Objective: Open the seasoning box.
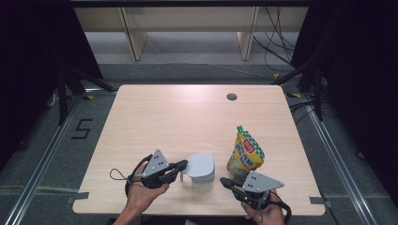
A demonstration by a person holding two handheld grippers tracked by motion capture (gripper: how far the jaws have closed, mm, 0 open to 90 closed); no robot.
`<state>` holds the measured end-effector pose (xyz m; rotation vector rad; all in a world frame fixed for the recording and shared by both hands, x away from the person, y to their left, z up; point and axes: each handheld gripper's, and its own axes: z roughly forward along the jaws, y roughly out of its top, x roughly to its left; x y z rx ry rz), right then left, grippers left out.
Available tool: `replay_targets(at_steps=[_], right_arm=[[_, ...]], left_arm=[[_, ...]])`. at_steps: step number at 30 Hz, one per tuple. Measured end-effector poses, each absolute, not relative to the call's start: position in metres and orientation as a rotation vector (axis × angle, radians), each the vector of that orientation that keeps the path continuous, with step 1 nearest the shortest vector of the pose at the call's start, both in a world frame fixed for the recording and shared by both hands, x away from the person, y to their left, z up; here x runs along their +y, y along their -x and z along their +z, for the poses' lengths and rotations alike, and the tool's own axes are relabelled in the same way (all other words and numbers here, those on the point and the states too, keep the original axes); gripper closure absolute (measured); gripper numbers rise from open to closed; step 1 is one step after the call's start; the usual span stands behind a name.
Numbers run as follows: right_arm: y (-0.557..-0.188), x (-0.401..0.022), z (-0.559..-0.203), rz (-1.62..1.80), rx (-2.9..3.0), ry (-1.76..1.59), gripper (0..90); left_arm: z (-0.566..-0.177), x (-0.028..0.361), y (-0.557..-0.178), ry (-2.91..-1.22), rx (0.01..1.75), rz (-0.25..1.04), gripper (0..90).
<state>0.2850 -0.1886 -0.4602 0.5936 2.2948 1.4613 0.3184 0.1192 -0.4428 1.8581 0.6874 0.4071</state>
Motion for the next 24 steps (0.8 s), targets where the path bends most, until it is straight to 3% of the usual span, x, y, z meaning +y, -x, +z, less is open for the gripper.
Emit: replay_targets(at_steps=[24], right_arm=[[-0.301, -0.165, -0.448, 1.475, 2.269, -0.568, 90.0]], left_arm=[[-0.445, 0.121, -0.318, -1.855, 0.694, 0.401, 88.1]])
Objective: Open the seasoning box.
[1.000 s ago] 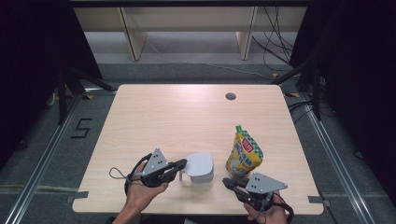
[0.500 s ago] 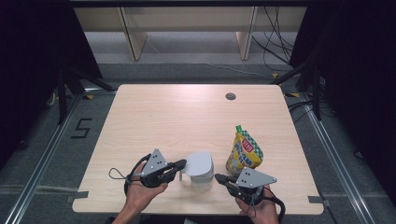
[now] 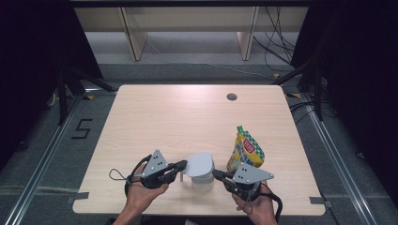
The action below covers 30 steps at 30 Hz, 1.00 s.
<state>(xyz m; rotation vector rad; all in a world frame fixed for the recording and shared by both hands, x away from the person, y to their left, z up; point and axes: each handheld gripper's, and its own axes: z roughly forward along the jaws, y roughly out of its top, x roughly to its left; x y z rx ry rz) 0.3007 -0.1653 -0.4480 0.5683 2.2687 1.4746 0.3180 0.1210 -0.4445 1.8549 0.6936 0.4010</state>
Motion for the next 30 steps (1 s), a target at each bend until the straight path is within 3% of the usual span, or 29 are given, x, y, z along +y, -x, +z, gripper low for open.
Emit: replay_targets(at_steps=[5, 6, 7, 15, 24, 30], right_arm=[[-0.299, -0.162, -0.446, 1.484, 2.259, -0.560, 90.0], [-0.299, -0.160, -0.446, 1.496, 2.243, -0.567, 90.0], [-0.299, -0.159, -0.445, 1.495, 2.246, -0.557, 90.0], [-0.301, -0.154, -0.442, 1.501, 2.238, -0.524, 90.0], [-0.301, -0.144, -0.437, 1.519, 2.234, -0.514, 90.0], [-0.301, -0.133, -0.434, 1.541, 2.223, -0.471, 90.0]], left_arm=[[-0.443, 0.127, -0.320, -1.830, 0.696, 0.369, 78.0], [-0.440, 0.133, -0.319, -1.828, 0.713, 0.367, 65.4], [-0.438, 0.138, -0.318, -1.839, 0.711, 0.372, 61.1], [-0.458, 0.164, -0.308, -1.908, 0.737, 0.377, 37.1], [-0.491, 0.168, -0.296, -2.012, 0.793, 0.370, 29.3], [-0.491, 0.177, -0.290, -1.952, 0.825, 0.398, 28.2]])
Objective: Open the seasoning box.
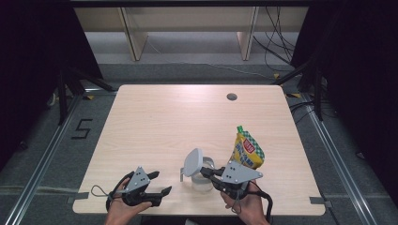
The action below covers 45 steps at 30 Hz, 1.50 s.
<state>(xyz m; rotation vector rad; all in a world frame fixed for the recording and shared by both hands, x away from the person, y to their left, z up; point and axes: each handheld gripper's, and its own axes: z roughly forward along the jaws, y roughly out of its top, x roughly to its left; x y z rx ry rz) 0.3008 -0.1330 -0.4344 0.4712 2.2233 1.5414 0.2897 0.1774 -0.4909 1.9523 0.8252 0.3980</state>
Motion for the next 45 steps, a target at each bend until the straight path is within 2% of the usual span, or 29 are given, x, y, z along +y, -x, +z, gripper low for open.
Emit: replay_targets(at_steps=[13, 18, 28, 30, 34, 45], right_arm=[[-0.300, -0.111, -0.432, 1.567, 2.263, -0.408, 90.0], [-0.300, -0.113, -0.431, 1.570, 2.272, -0.406, 87.8], [-0.284, -0.151, -0.437, 1.547, 2.266, -0.485, 79.1], [-0.277, -0.165, -0.440, 1.549, 2.258, -0.519, 73.2], [-0.267, -0.186, -0.447, 1.520, 2.231, -0.594, 68.0], [-0.259, -0.231, -0.462, 1.442, 2.171, -0.810, 63.3]], left_arm=[[-0.495, 0.181, -0.286, -1.996, 0.800, 0.430, 27.7], [-0.495, 0.182, -0.286, -1.965, 0.849, 0.420, 27.7], [-0.495, 0.184, -0.287, -1.988, 0.835, 0.448, 27.3], [-0.496, 0.183, -0.286, -1.969, 0.865, 0.435, 27.3], [-0.495, 0.181, -0.285, -1.956, 0.866, 0.441, 27.3], [-0.496, 0.181, -0.287, -2.001, 0.834, 0.440, 27.3]])
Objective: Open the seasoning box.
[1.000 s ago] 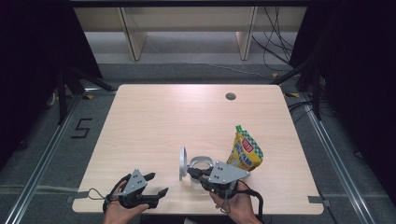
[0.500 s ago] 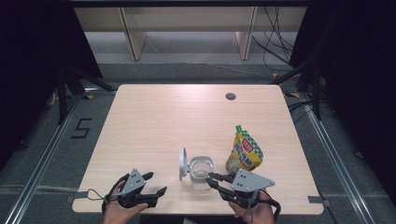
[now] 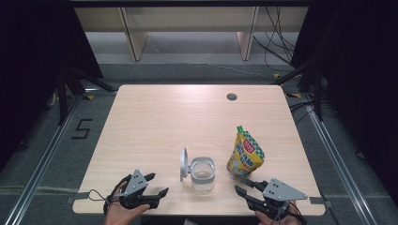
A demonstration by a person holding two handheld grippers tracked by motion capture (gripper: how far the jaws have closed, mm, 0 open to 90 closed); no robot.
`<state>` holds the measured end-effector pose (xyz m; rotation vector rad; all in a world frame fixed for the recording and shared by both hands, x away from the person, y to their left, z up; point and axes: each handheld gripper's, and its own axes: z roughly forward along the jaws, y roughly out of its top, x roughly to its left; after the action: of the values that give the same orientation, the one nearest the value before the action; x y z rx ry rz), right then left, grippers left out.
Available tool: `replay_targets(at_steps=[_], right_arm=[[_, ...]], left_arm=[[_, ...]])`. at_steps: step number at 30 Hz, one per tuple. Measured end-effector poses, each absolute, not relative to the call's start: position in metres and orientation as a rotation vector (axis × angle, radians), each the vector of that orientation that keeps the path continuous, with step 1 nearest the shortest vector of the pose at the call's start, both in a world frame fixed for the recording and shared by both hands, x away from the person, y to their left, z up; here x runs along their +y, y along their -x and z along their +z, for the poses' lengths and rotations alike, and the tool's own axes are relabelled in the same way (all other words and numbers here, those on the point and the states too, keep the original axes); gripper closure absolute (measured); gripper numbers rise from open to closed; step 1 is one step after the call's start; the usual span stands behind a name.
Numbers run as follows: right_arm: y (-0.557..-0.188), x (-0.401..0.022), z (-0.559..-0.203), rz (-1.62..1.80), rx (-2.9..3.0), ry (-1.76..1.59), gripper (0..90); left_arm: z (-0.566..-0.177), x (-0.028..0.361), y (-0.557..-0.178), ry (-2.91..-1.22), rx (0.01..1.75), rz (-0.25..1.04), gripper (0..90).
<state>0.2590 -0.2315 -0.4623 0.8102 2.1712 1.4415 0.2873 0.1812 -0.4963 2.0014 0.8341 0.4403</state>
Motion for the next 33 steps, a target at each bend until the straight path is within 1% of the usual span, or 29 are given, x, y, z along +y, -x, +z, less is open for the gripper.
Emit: replay_targets(at_steps=[4, 6, 7, 8, 9, 12, 14, 16, 17, 19, 21, 24, 25, 26, 27, 28, 29, 32, 33], right_arm=[[-0.261, -0.240, -0.464, 1.403, 2.158, -0.866, 60.7], [-0.263, -0.244, -0.466, 1.374, 2.139, -0.899, 59.1], [-0.262, -0.248, -0.467, 1.367, 2.143, -0.974, 56.3], [-0.262, -0.248, -0.467, 1.367, 2.143, -0.974, 56.3], [-0.265, -0.253, -0.469, 1.350, 2.121, -1.000, 53.6], [-0.266, -0.256, -0.470, 1.330, 2.111, -1.029, 51.8], [-0.270, -0.258, -0.472, 1.325, 2.114, -1.061, 46.4], [-0.274, -0.258, -0.474, 1.294, 2.104, -1.049, 42.2], [-0.275, -0.258, -0.474, 1.275, 2.105, -1.040, 39.9], [-0.279, -0.257, -0.475, 1.283, 2.100, -1.046, 37.3], [-0.283, -0.256, -0.477, 1.265, 2.096, -1.058, 32.4], [-0.290, -0.254, -0.480, 1.285, 2.111, -1.050, 30.2], [-0.295, -0.248, -0.483, 1.271, 2.113, -1.054, 23.1], [-0.294, -0.246, -0.484, 1.257, 2.121, -1.062, 23.4], [-0.295, -0.243, -0.486, 1.253, 2.128, -1.036, 20.6], [-0.292, -0.240, -0.486, 1.242, 2.133, -1.067, 18.8], [-0.295, -0.239, -0.488, 1.237, 2.128, -1.021, 18.2], [-0.295, -0.240, -0.490, 1.239, 2.119, -1.082, 21.1], [-0.298, -0.242, -0.492, 1.249, 2.109, -1.067, 20.4]], left_arm=[[-0.497, 0.181, -0.288, -2.003, 0.830, 0.441, 27.4], [-0.498, 0.180, -0.287, -1.995, 0.856, 0.429, 27.4], [-0.498, 0.180, -0.287, -1.998, 0.852, 0.429, 27.5], [-0.498, 0.180, -0.287, -1.998, 0.852, 0.429, 27.5], [-0.499, 0.180, -0.287, -1.989, 0.856, 0.423, 27.5], [-0.499, 0.180, -0.287, -1.991, 0.855, 0.425, 27.4], [-0.499, 0.178, -0.286, -1.973, 0.865, 0.421, 27.5], [-0.500, 0.180, -0.288, -2.005, 0.846, 0.442, 27.5], [-0.502, 0.178, -0.287, -1.970, 0.879, 0.420, 27.5], [-0.501, 0.179, -0.286, -1.985, 0.874, 0.422, 27.6], [-0.500, 0.180, -0.285, -1.987, 0.869, 0.428, 27.8], [-0.500, 0.182, -0.285, -2.000, 0.875, 0.437, 27.9], [-0.501, 0.182, -0.284, -1.977, 0.870, 0.433, 27.9], [-0.501, 0.182, -0.284, -1.975, 0.873, 0.434, 27.9], [-0.500, 0.183, -0.285, -1.997, 0.872, 0.445, 27.9], [-0.501, 0.182, -0.285, -1.982, 0.877, 0.432, 27.9], [-0.502, 0.180, -0.284, -1.963, 0.902, 0.415, 27.9], [-0.501, 0.182, -0.285, -1.999, 0.895, 0.421, 27.9], [-0.501, 0.181, -0.285, -2.000, 0.891, 0.427, 28.0]])
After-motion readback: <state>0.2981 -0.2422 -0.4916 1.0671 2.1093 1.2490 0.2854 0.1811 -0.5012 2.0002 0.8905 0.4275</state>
